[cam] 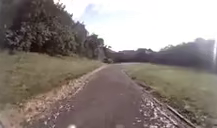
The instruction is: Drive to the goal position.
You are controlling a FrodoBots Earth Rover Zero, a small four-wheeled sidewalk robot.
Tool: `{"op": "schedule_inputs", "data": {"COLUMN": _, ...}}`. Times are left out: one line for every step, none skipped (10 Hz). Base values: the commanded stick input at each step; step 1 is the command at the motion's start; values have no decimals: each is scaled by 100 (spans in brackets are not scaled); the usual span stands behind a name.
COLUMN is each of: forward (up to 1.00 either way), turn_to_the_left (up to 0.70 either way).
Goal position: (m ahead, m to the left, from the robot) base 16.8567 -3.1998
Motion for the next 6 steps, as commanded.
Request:
{"op": "schedule_inputs", "data": {"forward": 70, "turn_to_the_left": 1}}
{"op": "schedule_inputs", "data": {"forward": 70, "turn_to_the_left": 0}}
{"op": "schedule_inputs", "data": {"forward": 70, "turn_to_the_left": 0}}
{"op": "schedule_inputs", "data": {"forward": 70, "turn_to_the_left": 0}}
{"op": "schedule_inputs", "data": {"forward": 70, "turn_to_the_left": 0}}
{"op": "schedule_inputs", "data": {"forward": 70, "turn_to_the_left": 0}}
